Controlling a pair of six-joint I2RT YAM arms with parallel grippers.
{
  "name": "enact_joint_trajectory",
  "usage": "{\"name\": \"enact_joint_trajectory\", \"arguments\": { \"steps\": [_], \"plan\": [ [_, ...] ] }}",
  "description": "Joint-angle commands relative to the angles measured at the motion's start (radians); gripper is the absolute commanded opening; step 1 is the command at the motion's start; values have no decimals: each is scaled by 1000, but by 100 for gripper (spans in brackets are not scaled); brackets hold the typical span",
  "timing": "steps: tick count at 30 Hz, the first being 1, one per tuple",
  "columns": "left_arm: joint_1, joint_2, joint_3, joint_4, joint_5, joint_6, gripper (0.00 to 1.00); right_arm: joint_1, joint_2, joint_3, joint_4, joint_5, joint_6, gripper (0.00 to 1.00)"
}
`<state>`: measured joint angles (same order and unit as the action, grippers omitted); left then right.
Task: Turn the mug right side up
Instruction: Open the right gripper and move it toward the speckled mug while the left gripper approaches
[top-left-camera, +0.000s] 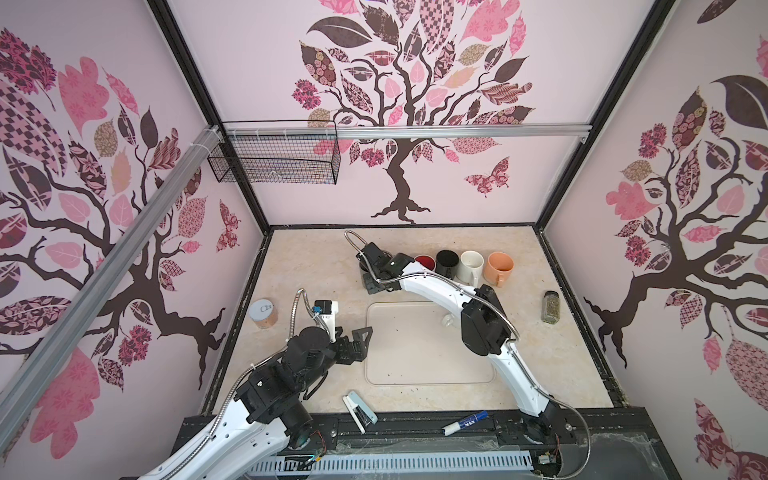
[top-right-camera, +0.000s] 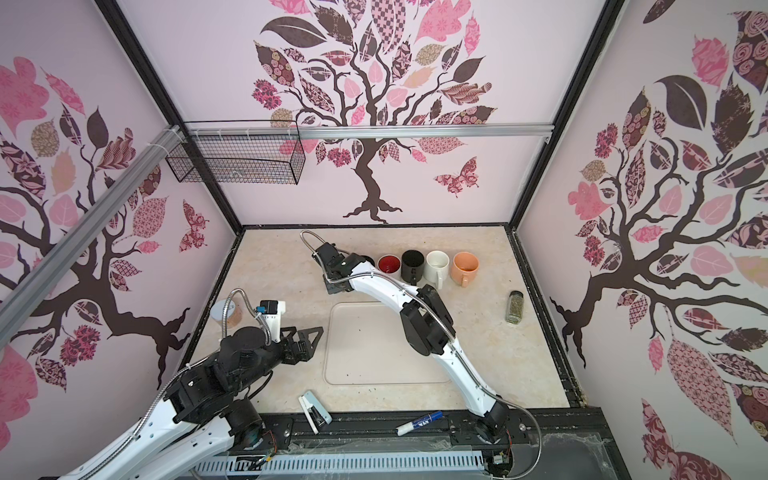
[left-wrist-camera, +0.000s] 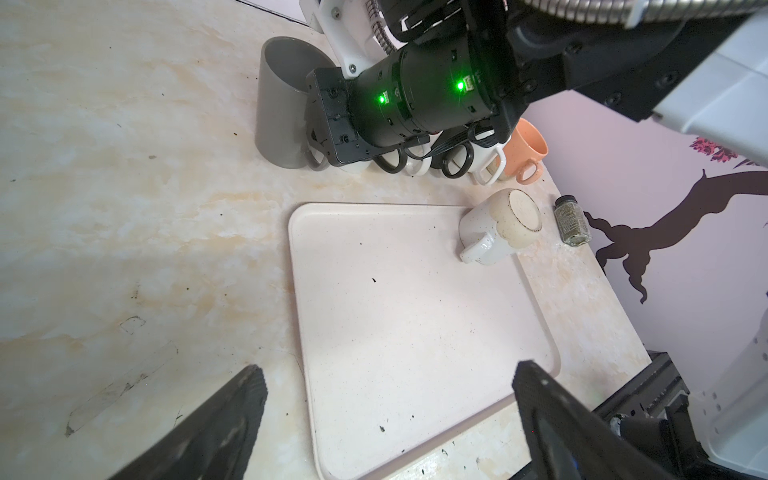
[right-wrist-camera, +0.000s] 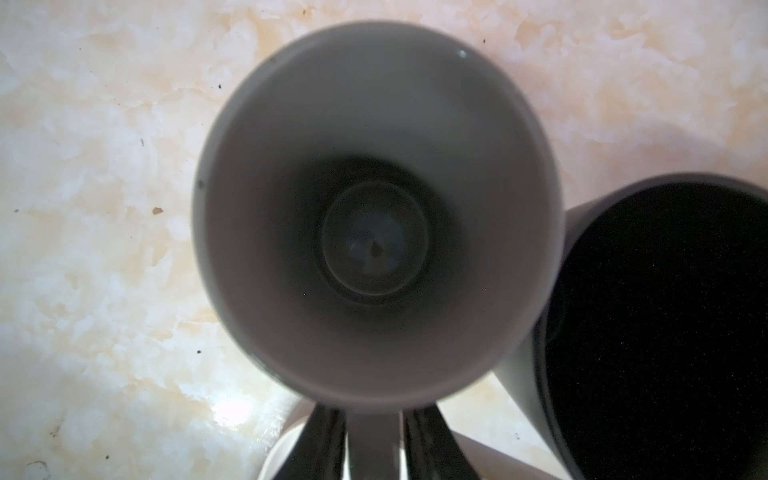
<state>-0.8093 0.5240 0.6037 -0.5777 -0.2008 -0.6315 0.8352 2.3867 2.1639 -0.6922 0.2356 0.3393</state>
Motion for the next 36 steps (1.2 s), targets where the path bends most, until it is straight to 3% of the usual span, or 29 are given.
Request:
{"name": "enact_joint_trajectory", "arguments": {
  "steps": [1, 9, 20, 27, 32, 36],
  "plan": [
    [2, 8, -18, 9, -9, 6, 96, -4, -95, -63, 49, 12, 5, 31],
    [2, 16, -16, 16, -8, 17, 96, -4, -246, -172, 57, 1, 2, 35],
    [2, 77, 27, 2, -38, 44, 96, -3, -748, -750, 316, -50, -16, 37],
    [-3, 242, 56, 106, 57, 67, 95, -17, -1025, -1022, 322, 6, -29, 42],
    [-51, 395, 62, 227, 56, 96, 94, -148, -1122, -1116, 320, -122, -3, 44],
    [-101, 553, 92, 314, 38, 140, 91, -210, -1151, -1173, 336, -127, 47, 47]
  ]
}}
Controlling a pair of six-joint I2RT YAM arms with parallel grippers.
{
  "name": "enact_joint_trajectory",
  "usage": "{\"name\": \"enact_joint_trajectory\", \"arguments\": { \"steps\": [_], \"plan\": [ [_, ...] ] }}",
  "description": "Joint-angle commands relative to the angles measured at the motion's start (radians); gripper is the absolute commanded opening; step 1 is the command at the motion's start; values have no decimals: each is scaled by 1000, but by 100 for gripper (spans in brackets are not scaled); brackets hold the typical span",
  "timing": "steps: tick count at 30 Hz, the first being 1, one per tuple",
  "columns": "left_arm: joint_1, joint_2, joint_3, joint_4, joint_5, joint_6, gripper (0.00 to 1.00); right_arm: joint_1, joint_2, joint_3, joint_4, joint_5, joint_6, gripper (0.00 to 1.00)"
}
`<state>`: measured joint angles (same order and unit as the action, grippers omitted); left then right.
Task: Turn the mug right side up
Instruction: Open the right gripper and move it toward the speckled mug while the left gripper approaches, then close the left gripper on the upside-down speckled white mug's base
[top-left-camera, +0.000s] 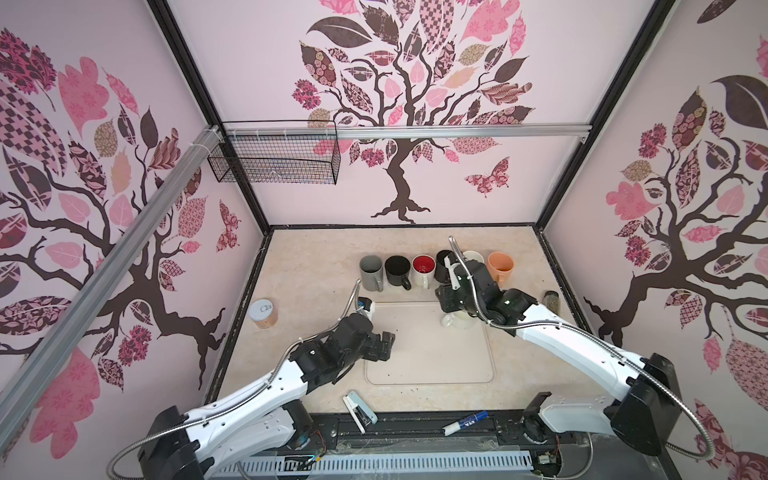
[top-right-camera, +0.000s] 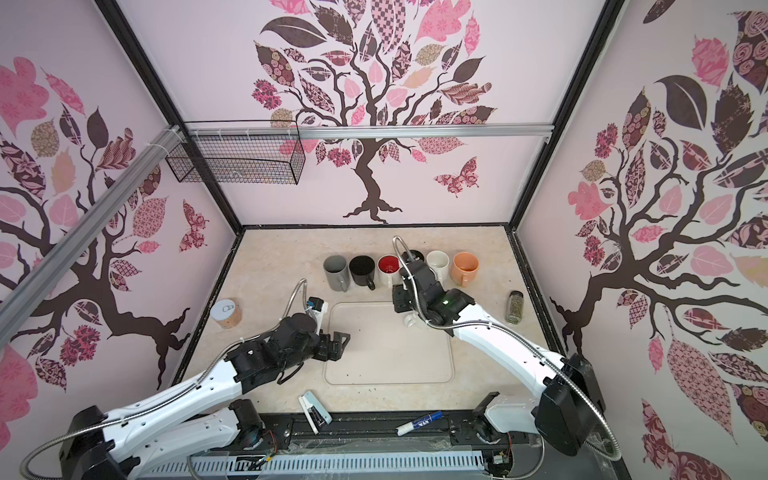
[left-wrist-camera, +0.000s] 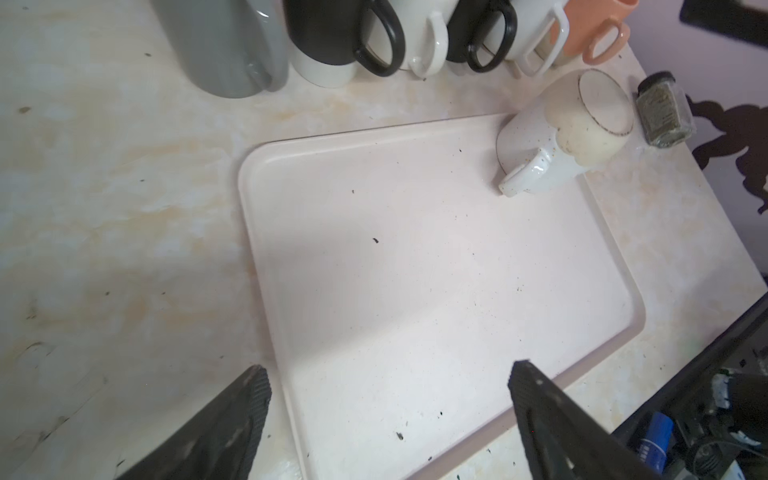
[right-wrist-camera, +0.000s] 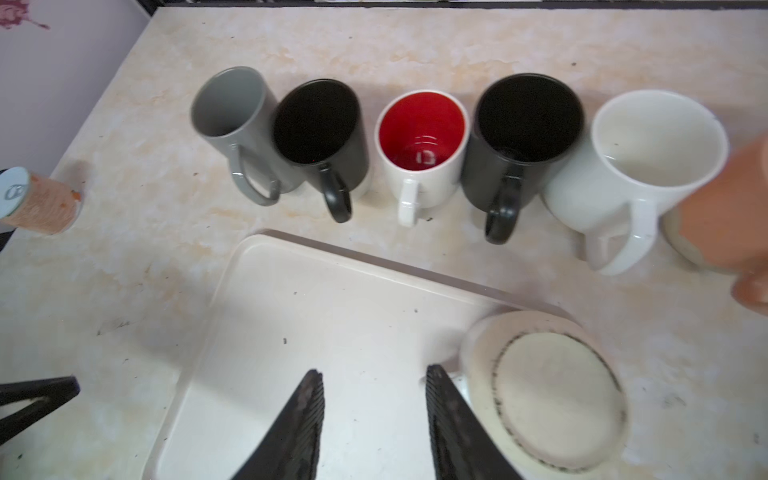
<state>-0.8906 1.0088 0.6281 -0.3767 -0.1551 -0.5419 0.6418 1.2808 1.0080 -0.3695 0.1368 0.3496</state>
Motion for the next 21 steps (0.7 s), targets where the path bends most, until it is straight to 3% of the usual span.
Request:
{"name": "enact_joint_trajectory", "arguments": {
  "steps": [1, 7, 15, 21],
  "plan": [
    [-26, 103, 80, 130, 2, 58, 91, -22, -51, -31, 23, -20, 53, 49],
    [-48, 327, 202, 231, 29, 149, 88, -84, -122, -145, 129, -65, 152, 52],
    [-48, 536, 415, 253, 115, 283, 84, -119, -211, -199, 152, -43, 171, 51],
    [-47, 690, 549, 255, 201, 366, 72, -122, -269, -241, 151, -24, 160, 51]
  ]
}}
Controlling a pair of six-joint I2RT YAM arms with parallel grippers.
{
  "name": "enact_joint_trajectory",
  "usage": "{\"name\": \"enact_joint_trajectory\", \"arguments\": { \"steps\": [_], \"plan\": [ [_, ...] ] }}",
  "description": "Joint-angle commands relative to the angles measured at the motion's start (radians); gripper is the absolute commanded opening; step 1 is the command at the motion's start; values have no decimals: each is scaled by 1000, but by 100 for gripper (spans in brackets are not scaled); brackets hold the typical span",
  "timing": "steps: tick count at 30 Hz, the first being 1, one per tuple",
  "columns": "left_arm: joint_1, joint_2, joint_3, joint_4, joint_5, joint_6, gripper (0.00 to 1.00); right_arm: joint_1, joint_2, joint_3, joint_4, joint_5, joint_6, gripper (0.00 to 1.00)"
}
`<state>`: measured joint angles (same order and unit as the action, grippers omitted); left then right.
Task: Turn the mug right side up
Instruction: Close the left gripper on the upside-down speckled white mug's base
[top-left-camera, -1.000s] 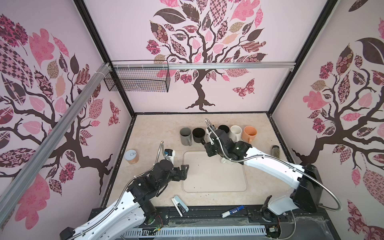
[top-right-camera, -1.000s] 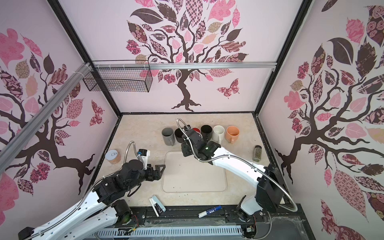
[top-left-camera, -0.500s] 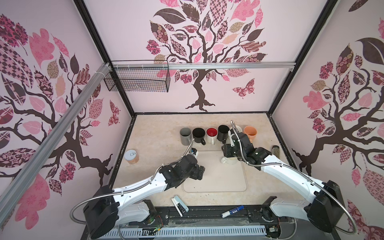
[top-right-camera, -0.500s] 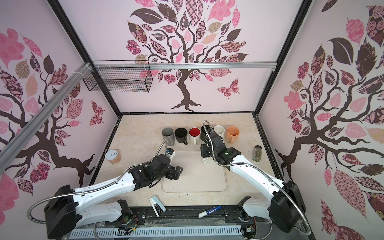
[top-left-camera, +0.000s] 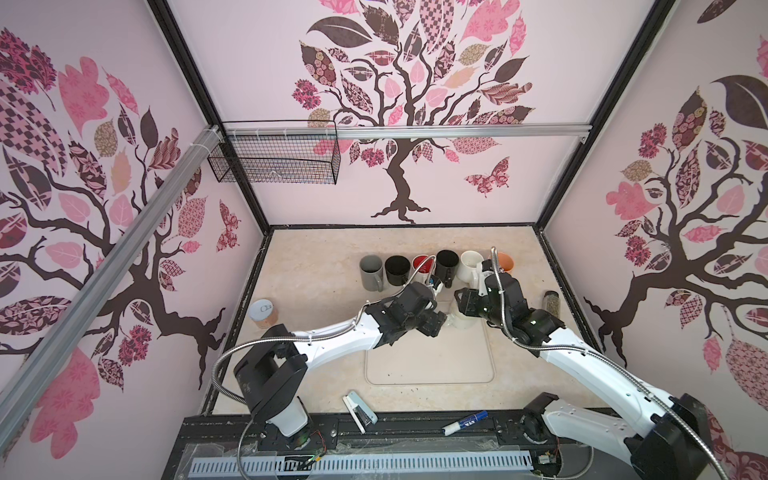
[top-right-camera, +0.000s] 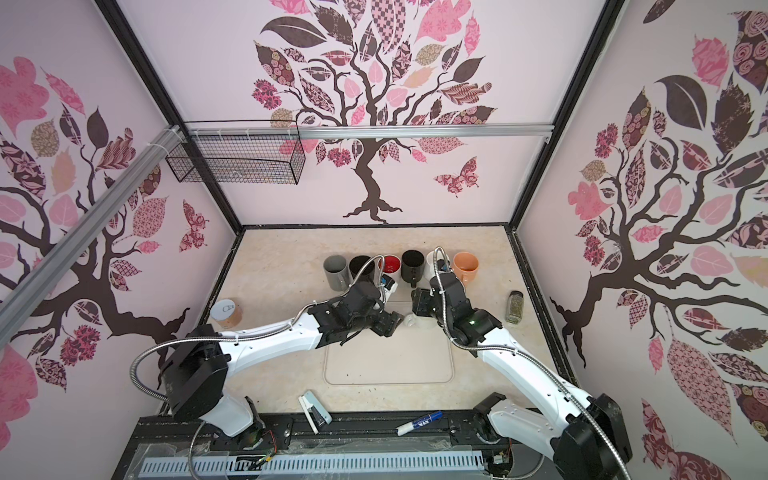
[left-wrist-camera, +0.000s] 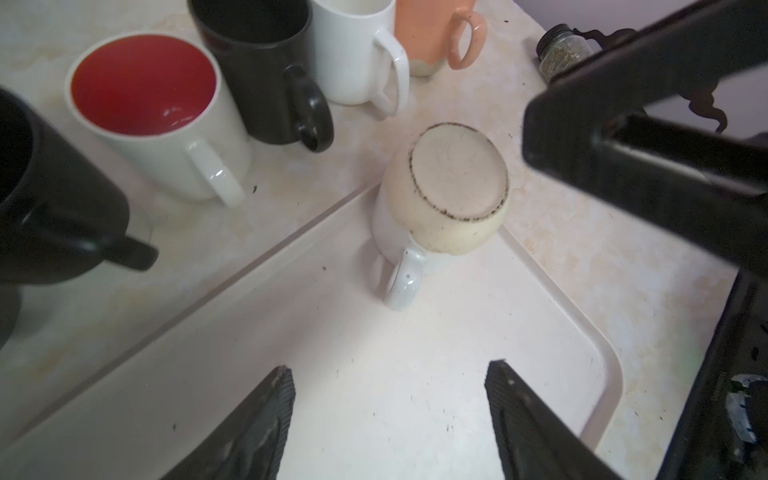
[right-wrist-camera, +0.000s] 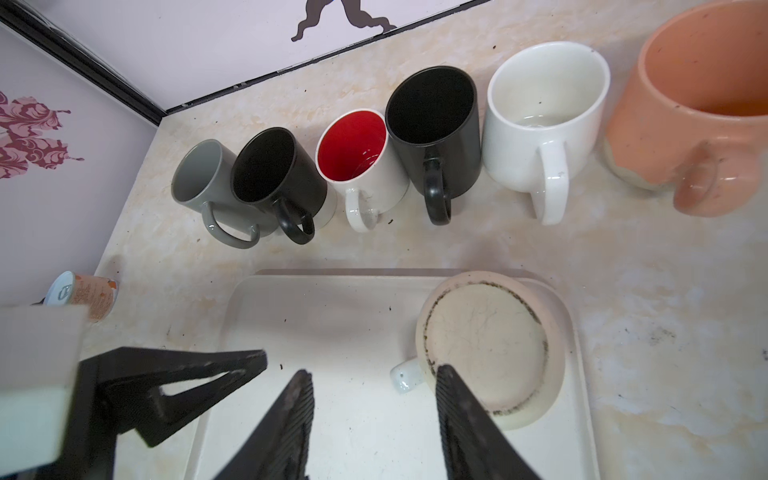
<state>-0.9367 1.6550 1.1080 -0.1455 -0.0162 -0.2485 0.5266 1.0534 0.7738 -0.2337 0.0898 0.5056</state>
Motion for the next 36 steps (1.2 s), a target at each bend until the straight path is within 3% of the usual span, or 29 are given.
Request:
{"name": "enact_joint_trajectory", "arguments": {
  "steps": [1, 5, 11, 23, 36],
  "plan": [
    [1, 64, 81, 24, 82, 84, 70, -5, -53, -15, 17, 28, 5, 51],
    [1, 144, 127, 28, 146, 129, 65, -5, -101, -40, 15, 46, -2, 51],
    [19, 225, 177, 29, 208, 149, 66, -7, -133, -55, -2, 71, -13, 52],
    [71, 338, 274, 8, 261, 145, 59, -7, -132, -70, 11, 68, -27, 53],
    [72, 393, 295, -2, 321, 157, 36, -7, -145, -83, 19, 55, -26, 53]
  ]
}}
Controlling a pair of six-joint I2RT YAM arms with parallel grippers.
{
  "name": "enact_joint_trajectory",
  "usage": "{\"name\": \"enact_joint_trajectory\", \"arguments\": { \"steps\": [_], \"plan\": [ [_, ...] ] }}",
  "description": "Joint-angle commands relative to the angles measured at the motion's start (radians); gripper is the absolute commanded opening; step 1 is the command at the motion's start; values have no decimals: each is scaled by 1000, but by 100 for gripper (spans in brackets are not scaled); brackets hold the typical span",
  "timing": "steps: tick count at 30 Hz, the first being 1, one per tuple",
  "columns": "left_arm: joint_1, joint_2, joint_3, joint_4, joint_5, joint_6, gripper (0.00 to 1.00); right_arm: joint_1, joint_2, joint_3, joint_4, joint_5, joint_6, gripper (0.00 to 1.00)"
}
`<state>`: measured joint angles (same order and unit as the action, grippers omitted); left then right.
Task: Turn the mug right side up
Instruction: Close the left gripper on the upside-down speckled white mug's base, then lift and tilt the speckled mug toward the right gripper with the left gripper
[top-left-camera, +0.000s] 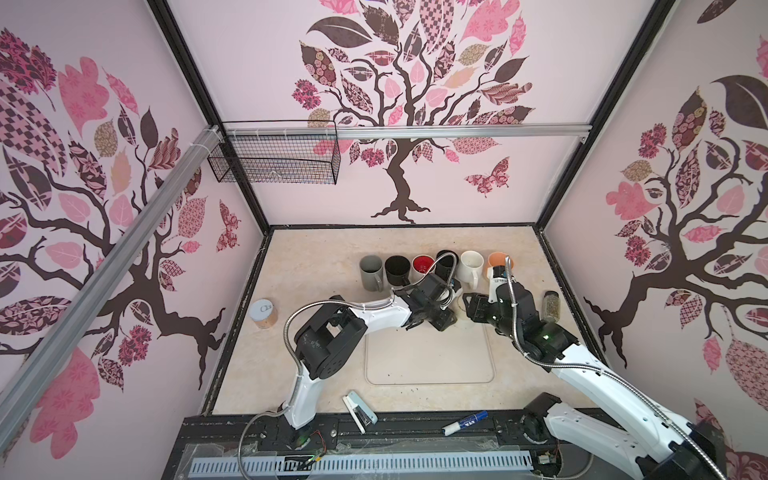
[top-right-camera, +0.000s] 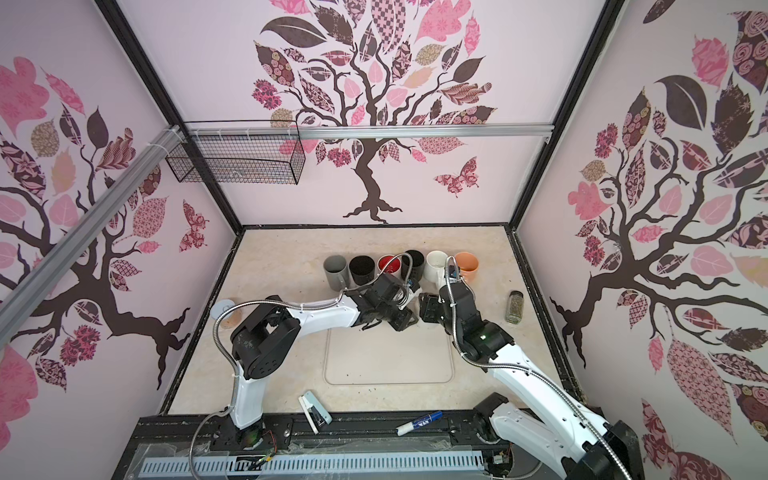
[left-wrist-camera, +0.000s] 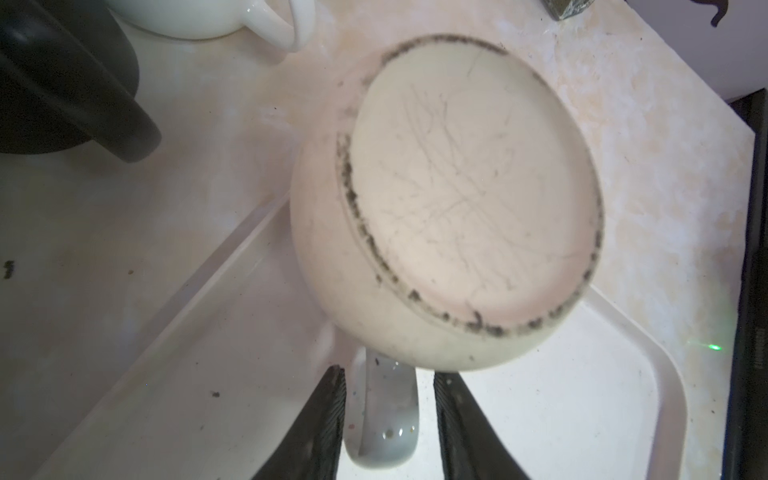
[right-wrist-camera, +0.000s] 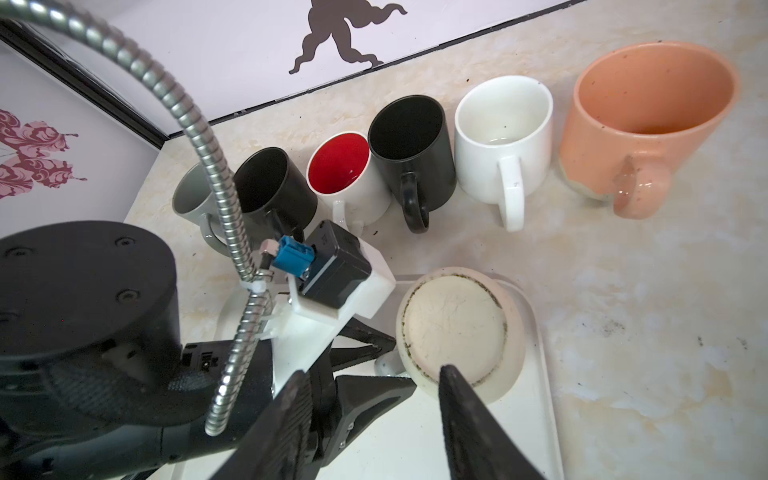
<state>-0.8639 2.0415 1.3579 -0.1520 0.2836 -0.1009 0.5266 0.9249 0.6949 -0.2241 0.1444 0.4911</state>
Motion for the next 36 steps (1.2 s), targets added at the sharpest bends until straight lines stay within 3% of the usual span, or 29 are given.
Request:
{"name": "enact_joint_trajectory", "arguments": {
  "steps": [1, 21, 36],
  "plan": [
    [-4, 4, 41, 4, 18, 10, 36, -7, -19, -5, 8, 0, -11, 53],
    [-15, 53, 108, -48, -15, 52, 35, -7, -36, -12, 16, 1, -22, 54],
    [-16, 84, 132, -66, -46, 66, 19, -7, -65, -37, 33, -20, -16, 53]
  ]
}}
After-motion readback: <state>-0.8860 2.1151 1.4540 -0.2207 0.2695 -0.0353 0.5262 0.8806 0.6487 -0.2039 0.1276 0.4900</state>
